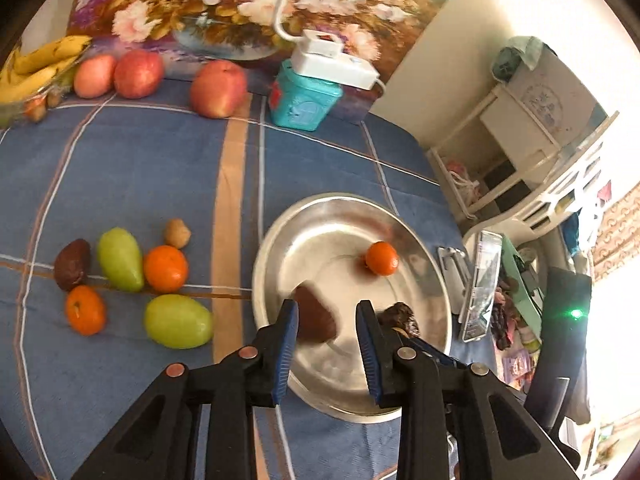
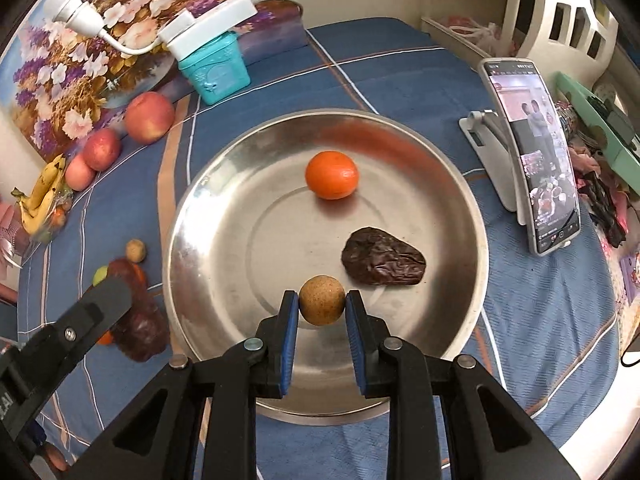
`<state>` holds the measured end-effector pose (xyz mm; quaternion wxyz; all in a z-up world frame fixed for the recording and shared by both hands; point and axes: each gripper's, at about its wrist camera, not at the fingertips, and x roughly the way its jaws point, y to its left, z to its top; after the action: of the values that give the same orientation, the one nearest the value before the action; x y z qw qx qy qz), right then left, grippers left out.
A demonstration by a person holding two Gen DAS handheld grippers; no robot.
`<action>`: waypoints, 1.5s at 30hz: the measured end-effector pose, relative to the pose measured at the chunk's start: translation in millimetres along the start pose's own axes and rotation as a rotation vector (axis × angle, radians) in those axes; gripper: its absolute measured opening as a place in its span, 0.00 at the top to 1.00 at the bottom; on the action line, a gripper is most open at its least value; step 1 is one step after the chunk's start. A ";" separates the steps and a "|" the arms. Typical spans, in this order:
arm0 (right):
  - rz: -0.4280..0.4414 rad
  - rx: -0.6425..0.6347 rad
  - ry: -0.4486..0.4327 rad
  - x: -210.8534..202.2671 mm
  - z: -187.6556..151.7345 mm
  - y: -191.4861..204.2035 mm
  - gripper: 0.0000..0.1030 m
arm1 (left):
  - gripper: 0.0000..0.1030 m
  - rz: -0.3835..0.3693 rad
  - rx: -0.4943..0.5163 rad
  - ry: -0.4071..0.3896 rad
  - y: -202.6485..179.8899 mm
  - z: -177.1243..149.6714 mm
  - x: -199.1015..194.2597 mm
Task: Organize fruits
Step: 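Carry the date with the left tool while the right tool carries the brown fruit, both releasing into the plate, then move both open tools back toward the remaining fruits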
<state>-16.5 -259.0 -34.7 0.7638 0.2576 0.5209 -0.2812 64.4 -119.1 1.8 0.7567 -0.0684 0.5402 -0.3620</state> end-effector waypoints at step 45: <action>0.198 -0.310 -0.094 -8.7 -25.5 118.5 0.08 | 0.00 0.778 -0.186 -0.166 133.2 3.9 -78.2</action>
<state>47.0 -156.1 -22.9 0.8416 0.1733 0.4940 -0.1328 118.7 25.4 -2.5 0.8687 0.0438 0.4934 0.0083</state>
